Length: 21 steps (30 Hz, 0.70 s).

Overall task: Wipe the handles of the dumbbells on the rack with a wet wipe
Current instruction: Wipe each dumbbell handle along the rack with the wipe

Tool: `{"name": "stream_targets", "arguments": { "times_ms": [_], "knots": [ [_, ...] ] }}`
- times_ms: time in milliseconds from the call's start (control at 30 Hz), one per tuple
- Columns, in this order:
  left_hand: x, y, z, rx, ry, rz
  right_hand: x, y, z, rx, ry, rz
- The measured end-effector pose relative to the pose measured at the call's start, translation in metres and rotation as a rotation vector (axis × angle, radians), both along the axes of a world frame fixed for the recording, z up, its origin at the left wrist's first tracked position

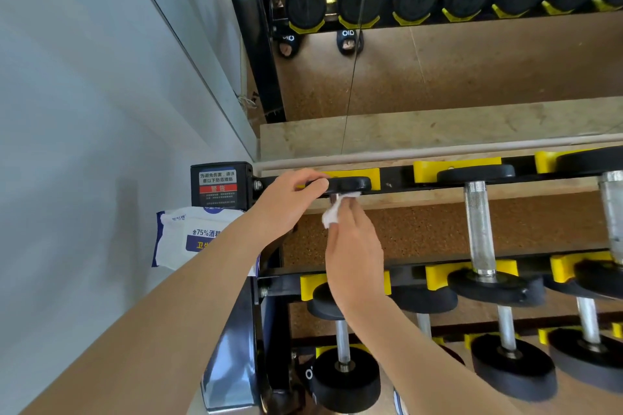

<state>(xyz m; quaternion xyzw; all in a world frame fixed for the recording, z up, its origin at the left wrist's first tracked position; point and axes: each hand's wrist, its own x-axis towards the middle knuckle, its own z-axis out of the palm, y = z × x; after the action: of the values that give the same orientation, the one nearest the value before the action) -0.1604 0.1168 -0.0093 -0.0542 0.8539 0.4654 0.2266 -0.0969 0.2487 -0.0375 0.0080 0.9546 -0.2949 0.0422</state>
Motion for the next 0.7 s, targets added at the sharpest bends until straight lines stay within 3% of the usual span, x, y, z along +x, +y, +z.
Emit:
{"name": "stream_targets", "arguments": {
  "times_ms": [167,300,400,467,633,700],
  "knots": [
    [-0.002,0.002,0.003,-0.018,0.003,-0.008,0.003,0.024,-0.001,-0.013,0.22,0.2],
    [0.001,0.005,0.006,-0.011,0.006,0.014,0.0,0.036,-0.007,0.161,0.175,0.359],
    [0.001,0.006,0.006,-0.005,-0.002,0.024,0.011,0.053,-0.005,0.137,0.153,0.485],
    [0.002,0.005,0.006,-0.018,-0.006,0.032,0.014,0.065,0.003,0.0,0.146,0.344],
    [0.005,0.007,0.006,-0.023,-0.015,0.058,-0.028,0.058,0.013,-0.658,-0.251,-0.632],
    [0.005,0.008,0.006,-0.029,-0.021,0.069,-0.042,0.048,0.009,-0.676,-0.305,-0.677]
  ]
}}
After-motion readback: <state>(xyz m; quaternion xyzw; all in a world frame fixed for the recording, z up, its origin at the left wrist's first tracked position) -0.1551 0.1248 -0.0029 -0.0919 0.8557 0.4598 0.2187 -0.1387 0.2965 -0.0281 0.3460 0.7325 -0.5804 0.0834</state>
